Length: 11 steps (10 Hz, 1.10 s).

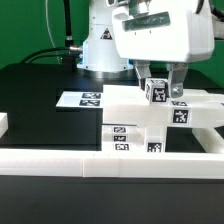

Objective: Assemble chair

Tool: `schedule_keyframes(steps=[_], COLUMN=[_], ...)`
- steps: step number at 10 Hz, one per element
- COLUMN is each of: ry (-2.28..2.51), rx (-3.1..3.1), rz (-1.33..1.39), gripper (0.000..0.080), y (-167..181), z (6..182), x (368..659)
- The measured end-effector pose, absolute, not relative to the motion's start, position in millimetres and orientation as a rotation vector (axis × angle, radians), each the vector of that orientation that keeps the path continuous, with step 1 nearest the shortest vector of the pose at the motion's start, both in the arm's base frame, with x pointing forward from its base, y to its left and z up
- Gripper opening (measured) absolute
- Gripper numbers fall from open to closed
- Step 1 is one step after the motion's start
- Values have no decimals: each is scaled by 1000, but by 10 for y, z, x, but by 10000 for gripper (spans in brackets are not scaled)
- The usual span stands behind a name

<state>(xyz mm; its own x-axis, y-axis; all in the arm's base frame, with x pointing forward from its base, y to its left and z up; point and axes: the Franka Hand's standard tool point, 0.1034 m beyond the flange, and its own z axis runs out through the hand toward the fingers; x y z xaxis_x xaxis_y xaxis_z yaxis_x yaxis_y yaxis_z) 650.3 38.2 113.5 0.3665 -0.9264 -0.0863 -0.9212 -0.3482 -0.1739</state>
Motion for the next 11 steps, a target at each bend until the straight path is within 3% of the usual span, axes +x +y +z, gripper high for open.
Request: schedule_keyframes(steps=[5, 11], ry=[817, 137], rx=[-2922, -3043], rz=[-112, -134], gripper=[649, 649], y=[367, 401], z=[1147, 1117], x=[6514, 6487])
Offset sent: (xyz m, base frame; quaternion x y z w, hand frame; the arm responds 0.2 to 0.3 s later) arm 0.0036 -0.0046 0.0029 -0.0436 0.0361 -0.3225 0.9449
